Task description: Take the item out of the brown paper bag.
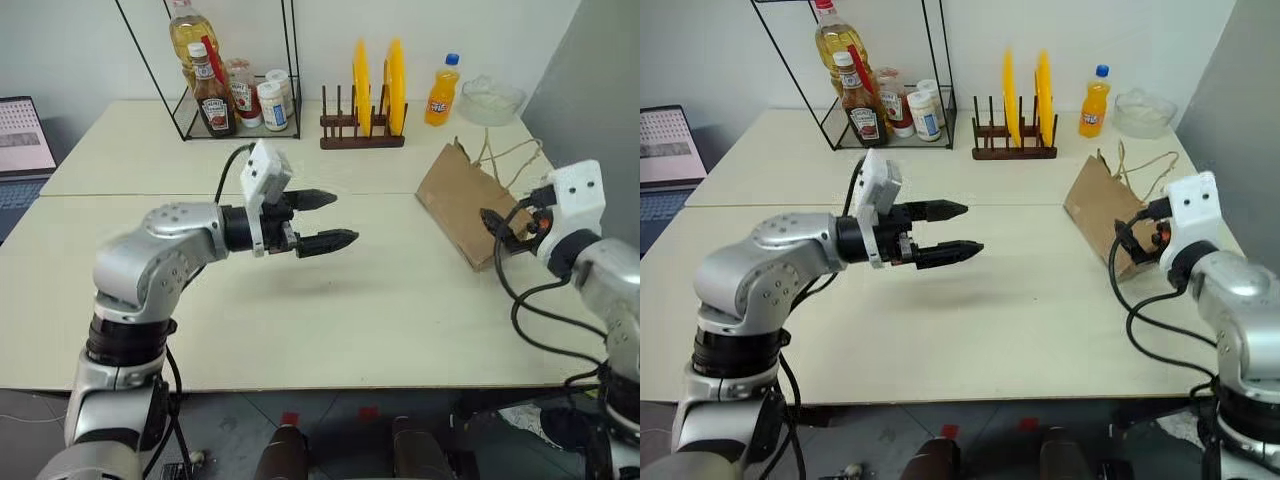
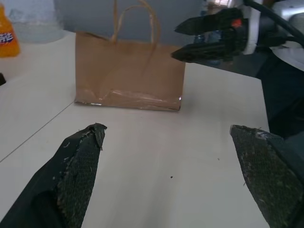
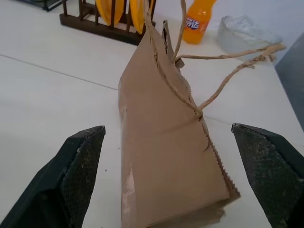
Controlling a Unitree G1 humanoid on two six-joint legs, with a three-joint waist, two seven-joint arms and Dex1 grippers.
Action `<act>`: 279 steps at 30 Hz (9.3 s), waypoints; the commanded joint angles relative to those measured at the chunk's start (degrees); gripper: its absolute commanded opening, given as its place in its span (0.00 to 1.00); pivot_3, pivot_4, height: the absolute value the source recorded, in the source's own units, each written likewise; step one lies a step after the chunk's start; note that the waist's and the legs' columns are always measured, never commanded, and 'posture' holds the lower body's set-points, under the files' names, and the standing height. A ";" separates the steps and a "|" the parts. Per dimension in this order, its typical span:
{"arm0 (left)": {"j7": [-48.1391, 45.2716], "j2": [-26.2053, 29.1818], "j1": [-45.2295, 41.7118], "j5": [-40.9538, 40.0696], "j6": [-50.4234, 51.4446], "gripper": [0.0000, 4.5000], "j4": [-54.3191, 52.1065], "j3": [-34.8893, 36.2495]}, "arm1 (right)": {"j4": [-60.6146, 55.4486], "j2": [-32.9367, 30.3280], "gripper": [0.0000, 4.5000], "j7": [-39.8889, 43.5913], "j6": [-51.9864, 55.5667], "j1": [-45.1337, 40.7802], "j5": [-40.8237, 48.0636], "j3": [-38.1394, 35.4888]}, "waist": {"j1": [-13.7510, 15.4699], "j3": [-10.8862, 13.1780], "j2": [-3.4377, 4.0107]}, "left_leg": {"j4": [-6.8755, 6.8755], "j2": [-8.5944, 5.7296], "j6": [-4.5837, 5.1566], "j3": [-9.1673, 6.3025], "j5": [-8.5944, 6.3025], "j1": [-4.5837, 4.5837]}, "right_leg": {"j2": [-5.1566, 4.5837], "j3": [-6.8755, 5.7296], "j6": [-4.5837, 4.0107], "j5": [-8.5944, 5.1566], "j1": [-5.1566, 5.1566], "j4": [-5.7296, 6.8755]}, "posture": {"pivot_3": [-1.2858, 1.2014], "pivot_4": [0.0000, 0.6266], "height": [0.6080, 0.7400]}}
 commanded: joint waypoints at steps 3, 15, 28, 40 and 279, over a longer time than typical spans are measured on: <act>-6.72 2.02 -4.35 0.50 -2.93 1.00 2.28 -2.51 | 12.29 -6.22 1.00 7.07 0.83 -8.08 2.49 1.76 | -0.13 0.16 -0.06 | -0.04 0.00 0.00 0.04 0.00 -0.01 | 0.00 0.03 0.00 0.00 -0.02 -0.03 | 0.52 0.24 1.00; -10.03 2.87 -4.66 1.34 -5.25 1.00 2.18 -3.41 | 39.38 -11.89 1.00 21.11 -5.46 -23.09 1.23 11.18 | -0.85 0.72 -0.10 | 0.02 0.03 -0.21 0.10 0.11 -0.41 | 0.00 0.04 0.02 0.00 -0.30 -0.06 | 0.52 0.24 1.00; -10.16 3.72 -3.90 0.96 -4.75 1.00 1.02 -3.09 | 48.97 -11.40 0.38 24.07 -7.77 -27.05 0.82 12.87 | -0.88 0.80 -0.05 | 0.10 0.03 -0.23 0.10 0.12 -0.49 | 0.00 0.04 0.03 0.00 -0.35 0.03 | 0.52 0.24 1.00; -10.84 3.31 -4.75 1.02 -4.84 1.00 1.52 -3.38 | 48.92 -10.41 0.00 25.63 -11.11 -26.33 1.82 11.80 | -0.91 0.80 -0.05 | 0.13 0.03 -0.24 0.10 0.13 -0.49 | 0.00 0.04 0.04 0.01 -0.35 0.07 | 0.52 0.24 1.00; 11.70 8.41 25.94 -9.96 1.53 0.00 -2.92 19.53 | 58.90 23.31 0.46 -21.68 -111.20 -18.57 -84.02 61.47 | -3.34 0.24 -1.11 | -0.61 0.18 -0.38 -0.09 0.64 1.27 | 0.25 0.26 -0.68 -0.38 0.09 1.84 | 0.52 0.24 1.00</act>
